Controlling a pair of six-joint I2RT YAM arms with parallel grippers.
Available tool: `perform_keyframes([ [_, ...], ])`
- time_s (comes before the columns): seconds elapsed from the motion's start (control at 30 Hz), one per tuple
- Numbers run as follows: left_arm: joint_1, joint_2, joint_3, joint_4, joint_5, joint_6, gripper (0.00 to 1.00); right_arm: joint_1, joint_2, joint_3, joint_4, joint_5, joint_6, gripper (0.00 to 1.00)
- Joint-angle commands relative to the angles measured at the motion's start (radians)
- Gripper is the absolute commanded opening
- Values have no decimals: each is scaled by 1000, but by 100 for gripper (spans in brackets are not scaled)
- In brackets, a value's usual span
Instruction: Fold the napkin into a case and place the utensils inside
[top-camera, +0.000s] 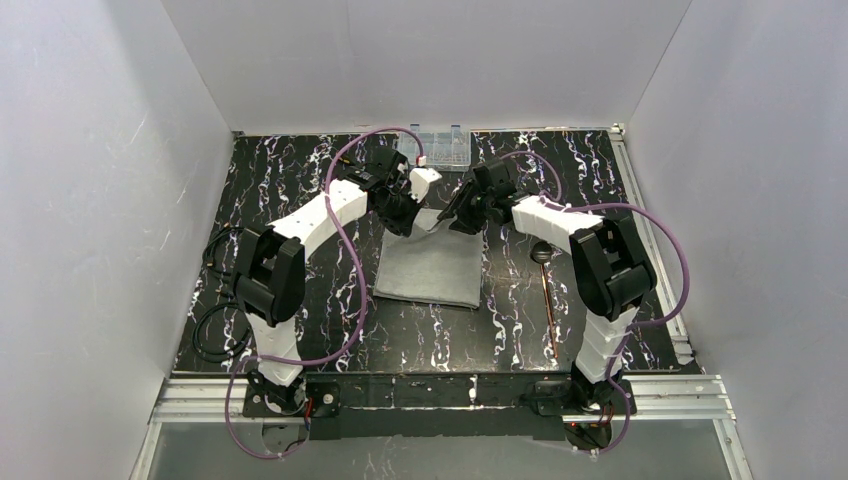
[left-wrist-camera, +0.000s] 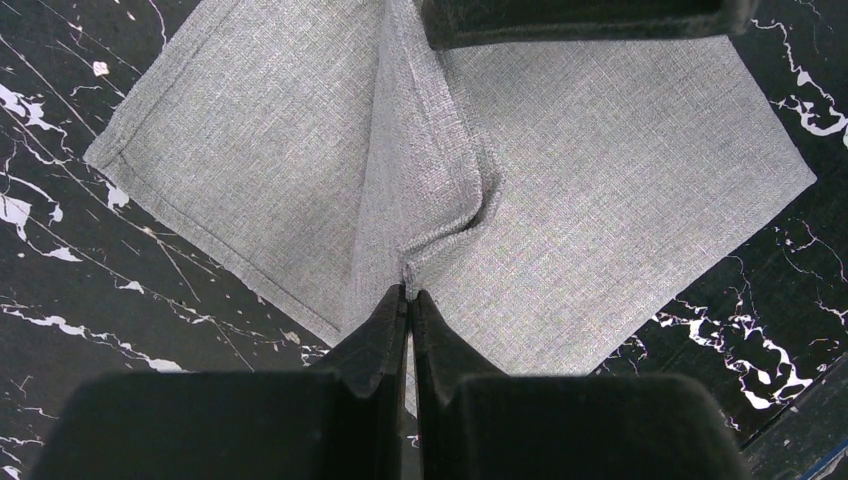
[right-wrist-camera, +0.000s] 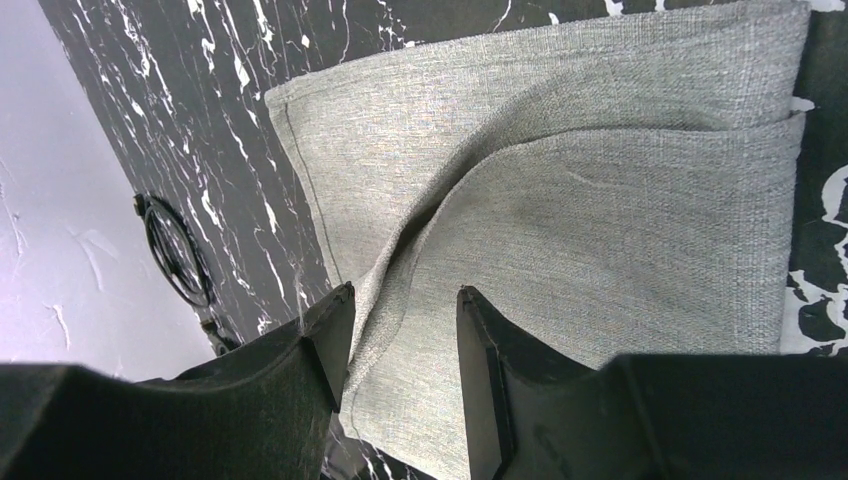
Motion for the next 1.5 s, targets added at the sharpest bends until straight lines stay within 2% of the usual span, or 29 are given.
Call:
perform_keyframes([
  [0.0, 0, -63, -7, -12, 4, -4, 0, -1, -14, 14, 10, -5, -2, 50],
  [0.7, 0, -64, -12, -8, -3, -3, 0, 2, -14, -45, 37, -3, 17, 49],
  [1.47, 0, -81, -28, 10, -17, -3, 0, 59, 52, 12, 52, -7, 39, 48],
])
